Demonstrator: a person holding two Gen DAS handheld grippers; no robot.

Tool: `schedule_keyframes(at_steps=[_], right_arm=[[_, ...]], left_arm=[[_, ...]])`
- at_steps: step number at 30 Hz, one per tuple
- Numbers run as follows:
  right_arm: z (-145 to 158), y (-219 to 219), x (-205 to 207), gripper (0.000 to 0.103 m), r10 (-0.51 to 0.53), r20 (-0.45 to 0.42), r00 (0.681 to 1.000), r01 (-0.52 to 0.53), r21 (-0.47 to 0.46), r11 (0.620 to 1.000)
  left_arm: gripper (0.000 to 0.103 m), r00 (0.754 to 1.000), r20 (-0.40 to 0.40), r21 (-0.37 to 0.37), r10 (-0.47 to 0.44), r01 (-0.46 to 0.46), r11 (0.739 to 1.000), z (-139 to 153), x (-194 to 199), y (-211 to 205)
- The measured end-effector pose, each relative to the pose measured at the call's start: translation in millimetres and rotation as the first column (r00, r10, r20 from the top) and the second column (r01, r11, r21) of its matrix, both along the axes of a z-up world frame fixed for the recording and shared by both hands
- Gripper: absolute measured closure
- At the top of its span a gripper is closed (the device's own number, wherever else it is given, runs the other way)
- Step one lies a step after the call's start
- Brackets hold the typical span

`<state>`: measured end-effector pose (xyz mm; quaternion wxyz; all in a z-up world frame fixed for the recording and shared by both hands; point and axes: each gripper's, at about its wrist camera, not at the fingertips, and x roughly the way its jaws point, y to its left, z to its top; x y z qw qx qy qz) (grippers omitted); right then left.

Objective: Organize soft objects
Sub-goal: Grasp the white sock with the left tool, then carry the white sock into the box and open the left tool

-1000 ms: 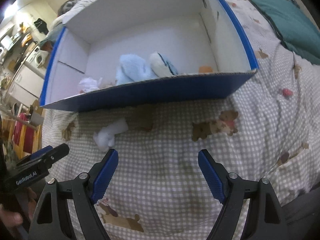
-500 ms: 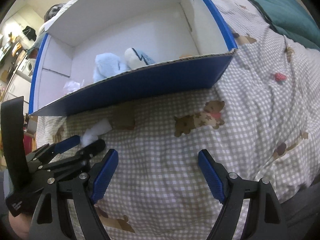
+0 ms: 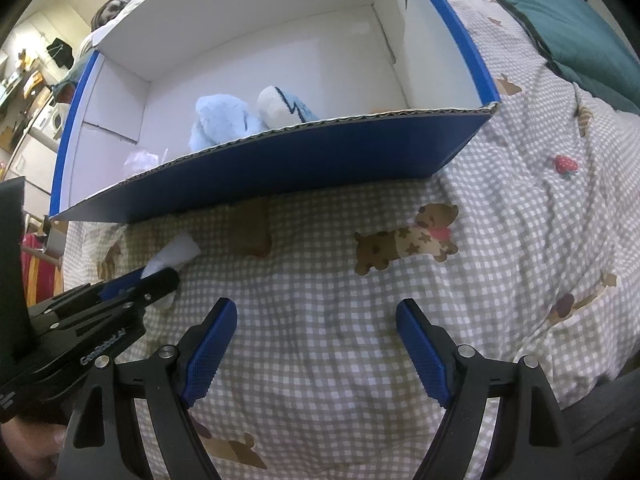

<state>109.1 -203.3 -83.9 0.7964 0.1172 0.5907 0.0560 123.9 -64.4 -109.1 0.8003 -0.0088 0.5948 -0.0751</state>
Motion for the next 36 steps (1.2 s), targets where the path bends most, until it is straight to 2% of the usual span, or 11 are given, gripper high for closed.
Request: schedule_keyframes(at_steps=[5, 8, 10, 13, 15, 22, 24, 29, 36], right_arm=[[-1.2, 11.7, 6.4, 0.016, 0.020, 0.019, 1.000, -0.020, -0.001, 1.000], [-5.6, 26.7, 14.4, 0.016, 0.051, 0.030, 0.998, -0.050, -0.035, 0.998], [-10.2, 38.6, 18.5, 0.016, 0.054, 0.048, 0.997, -0.051, -0.057, 0.997], [-22.3, 56.3, 24.8, 0.028, 0.066, 0.063, 0.996, -0.062, -0.069, 0.996], [-30.1, 68.6, 29.2, 0.053, 0.089, 0.075, 0.993, -0.083, -0.079, 0.993], [-44.4, 87.9, 44.1, 0.057, 0.101, 0.110, 0.989, -0.084, -0.147, 0.985], [-45.2, 89.7, 46.2, 0.073, 0.113, 0.119, 0.986, -0.096, -0.144, 0.985], [-41.0, 94.3, 50.0, 0.092, 0.128, 0.141, 0.982, -0.111, -0.123, 0.986], [-29.4, 99.1, 42.0, 0.095, 0.151, 0.162, 0.975, -0.133, -0.118, 0.984]], left_arm=[[0.081, 0.996, -0.003, -0.009, 0.087, -0.087, 0.996, 23.0, -17.1, 31.9], [0.081, 0.989, 0.008, -0.016, 0.149, -0.149, 0.989, 35.5, -29.4, 49.3], [0.081, 0.982, 0.008, -0.021, 0.187, -0.187, 0.982, 38.3, -24.4, 57.2], [0.081, 0.977, -0.008, -0.032, 0.215, -0.215, 0.976, 34.6, -23.2, 71.1], [0.081, 0.975, -0.018, -0.038, 0.222, -0.222, 0.974, 36.4, -23.6, 78.0], [0.081, 0.976, -0.025, -0.051, 0.218, -0.219, 0.974, 32.9, -13.5, 63.7], [0.081, 0.977, -0.022, -0.049, 0.214, -0.215, 0.975, 33.0, -13.1, 62.0], [0.081, 0.977, -0.014, -0.040, 0.213, -0.214, 0.976, 30.0, -10.1, 57.1], [0.081, 0.976, -0.008, -0.025, 0.219, -0.219, 0.975, 28.2, -8.4, 54.6]])
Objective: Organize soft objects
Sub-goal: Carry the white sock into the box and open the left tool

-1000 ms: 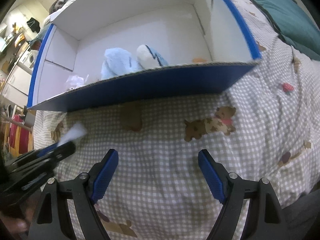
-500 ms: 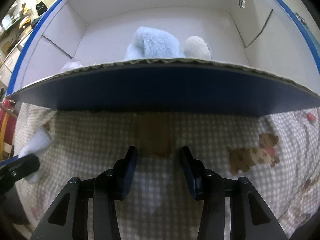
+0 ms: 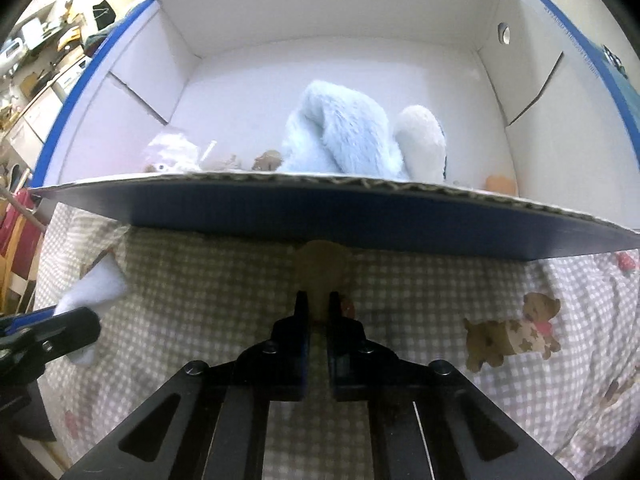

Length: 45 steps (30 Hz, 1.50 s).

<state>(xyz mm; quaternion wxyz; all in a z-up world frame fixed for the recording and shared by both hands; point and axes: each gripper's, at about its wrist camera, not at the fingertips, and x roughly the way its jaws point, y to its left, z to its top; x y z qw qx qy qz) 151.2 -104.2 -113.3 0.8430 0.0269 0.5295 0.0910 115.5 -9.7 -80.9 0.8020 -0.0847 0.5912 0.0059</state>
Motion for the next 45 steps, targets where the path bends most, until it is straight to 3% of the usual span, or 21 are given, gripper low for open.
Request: schedule_keyframes(at_steps=[16, 25, 35, 45], right_arm=[[51.5, -9.1, -39.4, 0.095, 0.026, 0.056, 0.998, -0.028, 0.035, 0.999], [68.9, -28.1, -62.8, 0.095, 0.005, 0.072, 0.997, -0.013, 0.114, 0.993], [103.1, -49.2, -67.1, 0.095, -0.020, 0.142, 0.990, -0.007, 0.189, 0.982], [126.8, -59.9, -43.5, 0.095, -0.014, 0.190, 0.982, -0.024, 0.196, 0.980]], left_arm=[[0.081, 0.999, 0.044, 0.052, -0.005, 0.003, 0.999, 10.2, -14.3, 5.8], [0.081, 0.996, 0.084, 0.076, -0.022, 0.015, 0.997, 19.0, -28.9, -2.8], [0.081, 0.978, 0.208, 0.080, 0.011, -0.028, 0.996, 62.4, -35.3, 2.8], [0.081, 0.957, 0.290, 0.081, -0.009, -0.015, 0.997, 98.0, -8.0, 4.0]])
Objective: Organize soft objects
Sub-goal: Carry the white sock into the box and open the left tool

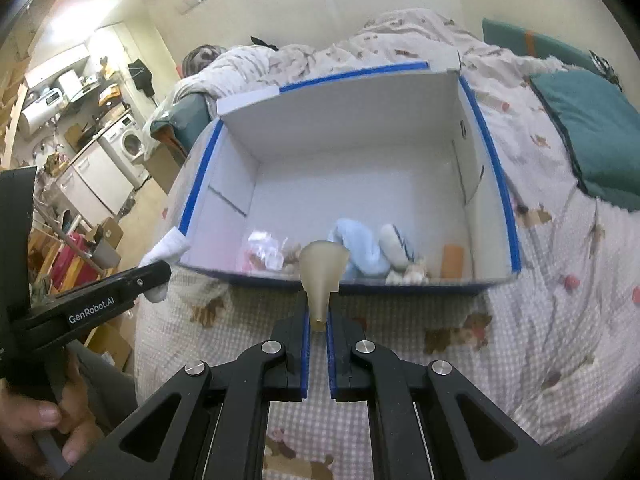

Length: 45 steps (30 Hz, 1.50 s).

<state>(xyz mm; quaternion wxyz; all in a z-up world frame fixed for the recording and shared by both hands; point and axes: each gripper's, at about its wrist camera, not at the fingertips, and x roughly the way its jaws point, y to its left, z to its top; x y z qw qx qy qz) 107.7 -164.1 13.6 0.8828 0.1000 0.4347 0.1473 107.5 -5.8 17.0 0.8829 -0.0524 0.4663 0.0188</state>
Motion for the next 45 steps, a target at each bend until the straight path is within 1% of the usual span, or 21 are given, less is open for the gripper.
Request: schedule_keyframes(at_steps=[9, 16, 20, 23, 24, 26, 27, 29, 31, 35, 37, 42, 43, 45], right_arm=[[15.5, -11.1, 40.5, 0.095, -0.004, 0.064, 0.998, 0.007, -0.042, 0.999], [6.3, -11.7, 73.8, 0.095, -0.002, 0.055, 0.998, 0.006, -0.056, 0.998], [-3.9, -10.4, 89.7, 0.095, -0.001, 0.043, 0.999, 0.003, -0.059, 0.998], [-18.2, -7.6, 94.6, 0.095, 0.018, 0.041, 0.999, -0.015, -0.075, 0.997], [-26.3, -7.6, 95.9, 0.095, 0.012, 0.025, 1.000, -0.010, -0.087, 0.996], [-35.7, -10.2, 98.2, 0.095, -0.005, -0.010, 1.000, 0.004, -0.071, 0.997], [-37.9, -10.8, 98.2, 0.095, -0.010, -0.015, 1.000, 0.009, -0.073, 0.997], [-39.0, -10.7, 98.5, 0.095, -0.011, -0.016, 1.000, 0.009, -0.089, 0.996], [-40.1, -12.5, 99.2, 0.095, -0.017, -0.024, 1.000, 0.015, -0.072, 0.997], [-43.7, -12.7, 101.2, 0.095, -0.027, -0.040, 0.999, 0.024, -0.068, 0.997], [-44.4, -12.5, 103.0, 0.094, -0.026, -0.043, 0.999, 0.023, -0.068, 0.997], [-46.6, -13.4, 103.9, 0.094, -0.036, -0.054, 0.998, 0.032, -0.076, 0.997], [-47.3, -13.9, 104.2, 0.094, -0.038, -0.058, 0.998, 0.034, -0.073, 0.997], [-47.5, -14.1, 104.6, 0.094, -0.039, -0.061, 0.997, 0.035, -0.067, 0.997]], left_arm=[[0.081, 0.999, 0.034, 0.036, -0.032, 0.031, 0.999, 15.6, 40.2, -4.0], [0.081, 0.997, 0.040, 0.084, -0.069, 0.066, 0.994, 12.7, 72.1, -16.0], [0.081, 0.996, 0.035, 0.105, -0.087, 0.083, 0.991, 2.1, 87.6, -23.1], [0.081, 0.995, 0.033, 0.106, -0.090, 0.086, 0.991, -14.4, 94.8, -24.9], [0.081, 0.995, 0.030, 0.106, -0.092, 0.088, 0.991, -19.7, 94.8, -24.6], [0.081, 0.996, 0.007, 0.094, -0.092, 0.091, 0.991, -32.2, 95.6, -23.5], [0.081, 0.996, -0.012, 0.083, -0.087, 0.088, 0.993, -38.9, 96.8, -22.1], [0.081, 0.996, -0.022, 0.075, -0.083, 0.084, 0.994, -45.3, 99.6, -20.1], [0.081, 0.997, -0.015, 0.092, -0.081, 0.082, 0.992, -48.7, 101.6, -20.1], [0.081, 0.997, -0.015, 0.071, -0.078, 0.079, 0.994, -51.0, 102.1, -18.5], [0.080, 0.997, -0.017, 0.076, -0.079, 0.080, 0.994, -53.0, 102.5, -19.8], [0.080, 0.995, -0.041, 0.051, -0.087, 0.089, 0.995, -58.3, 102.3, -21.3], [0.079, 0.995, -0.045, 0.047, -0.089, 0.091, 0.995, -58.9, 102.2, -22.2], [0.075, 0.994, -0.049, 0.039, -0.097, 0.099, 0.994, -59.5, 101.0, -23.3]])
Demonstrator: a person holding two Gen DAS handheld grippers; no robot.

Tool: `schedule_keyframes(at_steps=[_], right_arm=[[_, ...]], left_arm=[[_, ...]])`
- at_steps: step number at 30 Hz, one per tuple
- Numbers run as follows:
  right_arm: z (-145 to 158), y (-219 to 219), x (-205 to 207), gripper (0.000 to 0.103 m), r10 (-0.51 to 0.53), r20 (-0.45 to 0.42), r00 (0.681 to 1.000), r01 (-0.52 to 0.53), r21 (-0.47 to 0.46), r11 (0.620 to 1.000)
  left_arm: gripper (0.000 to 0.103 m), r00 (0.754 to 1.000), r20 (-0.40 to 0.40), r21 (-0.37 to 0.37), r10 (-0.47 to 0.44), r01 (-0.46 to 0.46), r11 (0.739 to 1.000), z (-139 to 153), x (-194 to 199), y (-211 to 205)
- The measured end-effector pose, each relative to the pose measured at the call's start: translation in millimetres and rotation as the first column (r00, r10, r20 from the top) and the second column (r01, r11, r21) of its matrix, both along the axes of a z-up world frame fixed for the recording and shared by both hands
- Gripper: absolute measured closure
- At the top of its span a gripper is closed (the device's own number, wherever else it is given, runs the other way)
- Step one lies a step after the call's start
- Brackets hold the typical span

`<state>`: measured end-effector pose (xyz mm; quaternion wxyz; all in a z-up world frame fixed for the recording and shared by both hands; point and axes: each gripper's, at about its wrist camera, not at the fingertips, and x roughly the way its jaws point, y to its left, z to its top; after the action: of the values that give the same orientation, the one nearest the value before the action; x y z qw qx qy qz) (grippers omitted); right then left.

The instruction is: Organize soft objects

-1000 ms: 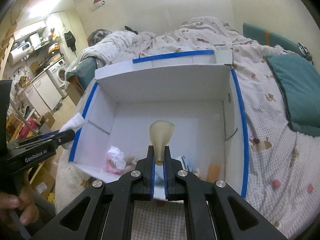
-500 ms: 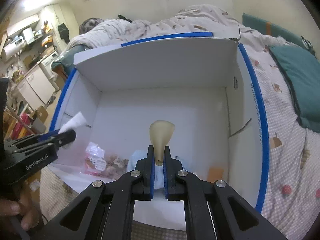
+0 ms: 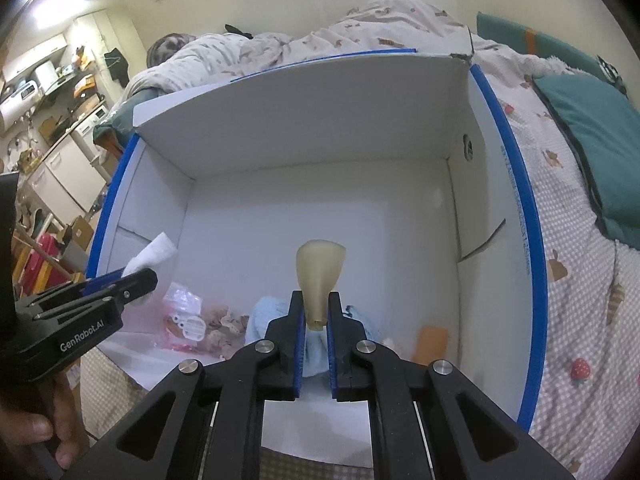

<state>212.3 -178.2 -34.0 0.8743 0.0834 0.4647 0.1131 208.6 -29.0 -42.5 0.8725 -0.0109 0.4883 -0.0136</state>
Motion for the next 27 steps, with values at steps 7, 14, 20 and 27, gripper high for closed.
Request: schedule_keyframes(at_steps=[7, 14, 20, 27], right_arm=[[1.8, -1.4, -0.4, 0.072, -0.019, 0.007, 1.000, 0.019, -0.003, 1.000], [14.0, -3.4, -4.3, 0.025, -0.053, 0.067, 0.996, 0.055, -0.015, 0.998], [21.0, -5.4, -12.0, 0.003, -0.086, 0.095, 0.992, 0.088, -0.020, 0.996], [34.7, -20.8, -22.6, 0.000, -0.109, 0.053, 0.993, 0.105, 0.071, 0.992]], left_arm=[[0.045, 1.000, 0.026, 0.018, 0.012, -0.013, 1.000, 4.7, -4.3, -1.9], [0.040, 0.997, 0.064, 0.014, 0.037, -0.038, 0.999, 16.5, -8.5, 1.6], [0.040, 0.978, 0.204, 0.007, 0.055, -0.057, 0.998, 49.8, -27.6, 11.8], [0.040, 0.953, 0.300, -0.022, 0.029, -0.024, 0.999, 93.2, -45.6, 29.1]])
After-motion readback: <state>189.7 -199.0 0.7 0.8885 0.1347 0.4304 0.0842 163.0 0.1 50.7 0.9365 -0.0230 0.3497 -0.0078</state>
